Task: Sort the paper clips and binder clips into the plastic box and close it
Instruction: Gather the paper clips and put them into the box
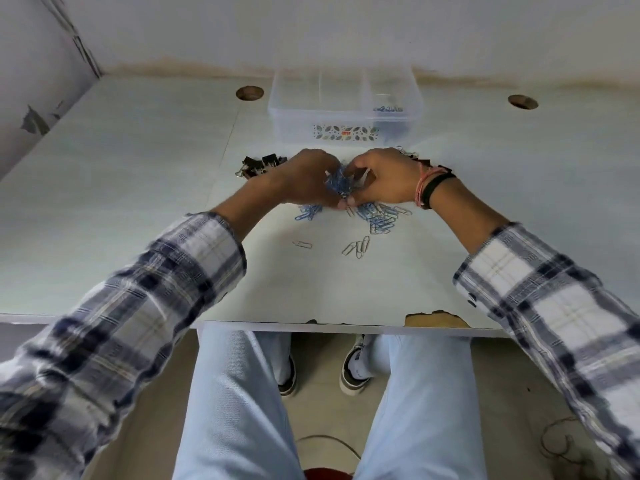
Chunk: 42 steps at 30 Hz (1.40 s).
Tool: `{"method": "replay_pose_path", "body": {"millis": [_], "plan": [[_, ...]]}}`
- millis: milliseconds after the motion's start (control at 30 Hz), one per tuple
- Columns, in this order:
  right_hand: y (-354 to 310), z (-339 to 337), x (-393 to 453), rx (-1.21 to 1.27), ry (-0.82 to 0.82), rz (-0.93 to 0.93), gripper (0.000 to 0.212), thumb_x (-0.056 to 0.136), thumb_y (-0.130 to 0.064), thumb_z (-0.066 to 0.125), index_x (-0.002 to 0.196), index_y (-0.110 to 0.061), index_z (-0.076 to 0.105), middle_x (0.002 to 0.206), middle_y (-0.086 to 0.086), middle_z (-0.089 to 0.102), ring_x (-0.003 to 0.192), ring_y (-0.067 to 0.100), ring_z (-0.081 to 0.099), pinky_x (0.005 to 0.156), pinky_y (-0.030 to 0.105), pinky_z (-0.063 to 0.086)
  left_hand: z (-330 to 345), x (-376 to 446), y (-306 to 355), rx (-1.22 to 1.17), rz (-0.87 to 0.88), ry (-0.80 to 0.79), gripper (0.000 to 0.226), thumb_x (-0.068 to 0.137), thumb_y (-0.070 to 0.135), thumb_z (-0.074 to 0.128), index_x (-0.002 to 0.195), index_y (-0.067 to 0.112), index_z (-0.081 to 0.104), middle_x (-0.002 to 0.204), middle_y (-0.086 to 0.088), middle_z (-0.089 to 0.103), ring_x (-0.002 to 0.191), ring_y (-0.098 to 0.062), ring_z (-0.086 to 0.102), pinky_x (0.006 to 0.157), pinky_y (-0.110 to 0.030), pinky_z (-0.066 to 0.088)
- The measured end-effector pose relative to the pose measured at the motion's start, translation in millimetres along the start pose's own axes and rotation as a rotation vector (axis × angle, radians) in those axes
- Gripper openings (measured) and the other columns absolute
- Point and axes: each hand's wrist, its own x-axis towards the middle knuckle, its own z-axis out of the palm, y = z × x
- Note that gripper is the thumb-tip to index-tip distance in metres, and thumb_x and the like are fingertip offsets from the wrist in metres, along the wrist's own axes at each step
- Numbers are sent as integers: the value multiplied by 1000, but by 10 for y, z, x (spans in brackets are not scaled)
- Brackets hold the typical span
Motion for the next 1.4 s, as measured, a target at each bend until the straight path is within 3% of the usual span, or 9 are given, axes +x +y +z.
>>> {"method": "replay_pose_path", "body": {"millis": [67, 267, 367, 467, 700, 933, 1033, 1133, 1400], "plan": [[56, -21, 5, 44, 25, 8, 68, 78, -45, 82, 135, -16, 61, 131, 7, 63, 101, 18, 62, 86, 26, 44, -35, -3, -34, -39, -14, 44, 71, 79, 36, 86, 139, 10, 59, 137, -10, 60, 123, -28, 58, 98, -35, 48], [-7, -99, 103, -202, -178, 115, 126, 53, -84, 73, 157, -32, 25, 154, 10, 37, 141, 33, 39, 117, 49, 33, -103, -24, -87, 201, -90, -112, 115, 69, 61, 84, 160, 19, 27, 152, -13, 40, 141, -35, 39, 114, -45, 37], [-40, -64, 225, -172, -151, 81, 109, 51, -85, 71, 144, -35, 47, 128, 7, 56, 122, 32, 55, 106, 47, 45, -67, 23, -67, 115, -59, -63, 91, 73, 49, 87, 149, 16, 50, 134, -12, 55, 128, -32, 50, 101, -37, 42], [-50, -23, 234, -125, -77, -30, 64, 70, -60, 79, 124, -29, 66, 103, 2, 61, 99, 27, 62, 87, 34, 48, -40, 35, -85, 35, -29, 12, 61, 77, 35, 87, 131, 12, 69, 120, -11, 67, 105, -23, 59, 83, -29, 41], [-73, 117, 88, -31, 159, -92, 28, 88, -24, 73, 114, -13, 75, 104, 11, 73, 87, 21, 60, 76, 24, 40, 70, 2, -150, -121, -46, 217, 29, 82, 14, 82, 111, 9, 79, 109, -10, 75, 87, -22, 67, 78, -29, 51], [18, 149, 26, 344, 299, 26, 14, 82, -10, 74, 94, -11, 81, 74, 5, 77, 60, 13, 75, 72, 33, 64, 79, 73, -160, -456, -147, 230, 20, 78, 0, 82, 97, 2, 80, 90, -16, 78, 83, -31, 76, 84, -38, 64], [86, 97, -2, 719, 237, 143, 11, 82, 1, 76, 92, -3, 78, 81, 14, 77, 65, 22, 76, 77, 40, 64, 13, 148, -170, -591, -145, 197, 18, 75, -2, 84, 93, -3, 79, 88, -25, 77, 82, -37, 77, 84, -41, 65], [180, -4, -46, 958, 198, 178, 22, 82, 7, 75, 104, 10, 72, 93, 25, 74, 79, 33, 74, 82, 42, 63, -95, 180, -92, -664, -125, 174, 23, 78, -4, 82, 100, -10, 76, 94, -29, 75, 70, -26, 73, 68, -24, 62], [411, -560, -96, 1187, 343, 180, 24, 79, 9, 76, 102, 14, 68, 98, 24, 72, 78, 27, 75, 73, 31, 63, -596, 506, 320, -745, -32, 197, 30, 81, -8, 78, 109, -16, 70, 91, -24, 73, 68, -18, 72, 70, -23, 63]]}}
